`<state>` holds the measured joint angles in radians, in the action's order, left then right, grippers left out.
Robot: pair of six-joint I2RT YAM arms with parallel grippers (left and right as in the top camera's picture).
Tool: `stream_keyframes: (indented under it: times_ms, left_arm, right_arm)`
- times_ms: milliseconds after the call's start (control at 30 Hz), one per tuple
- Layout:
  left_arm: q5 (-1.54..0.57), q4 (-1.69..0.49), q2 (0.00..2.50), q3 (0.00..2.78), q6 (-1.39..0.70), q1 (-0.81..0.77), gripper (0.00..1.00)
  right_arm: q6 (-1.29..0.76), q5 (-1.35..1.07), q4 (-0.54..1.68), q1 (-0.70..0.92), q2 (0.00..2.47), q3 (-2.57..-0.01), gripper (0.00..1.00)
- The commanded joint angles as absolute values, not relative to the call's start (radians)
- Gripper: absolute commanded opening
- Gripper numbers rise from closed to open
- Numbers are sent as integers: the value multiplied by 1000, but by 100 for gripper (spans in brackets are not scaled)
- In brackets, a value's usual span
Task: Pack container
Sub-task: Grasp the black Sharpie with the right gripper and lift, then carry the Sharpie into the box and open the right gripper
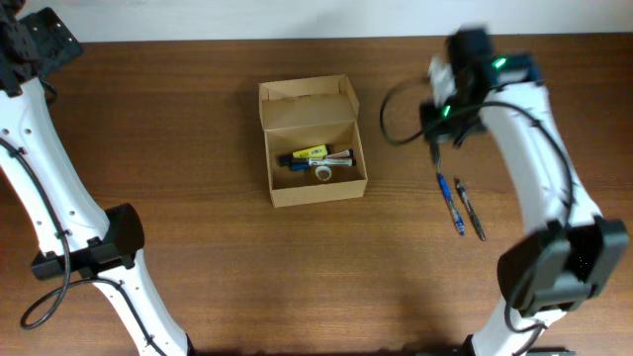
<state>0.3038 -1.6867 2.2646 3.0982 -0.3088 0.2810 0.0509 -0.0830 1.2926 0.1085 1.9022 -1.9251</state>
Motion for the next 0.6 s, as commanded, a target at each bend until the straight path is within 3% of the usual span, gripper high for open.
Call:
stream_keyframes:
  times_ms: [0,400,567]
  left_arm:
    - [310,-1687,2257,3095,-297,284,100]
    - [310,-1687,2257,3095,-297,284,100]
    - [310,-1687,2257,3095,-297,284,100]
  right_arm:
    - [173,-170,1346,143,1849,-2120,4]
    - [867,-254,1400,441,1888,-2222,4]
    - [950,-252,1328,498,1947,-2222,4]
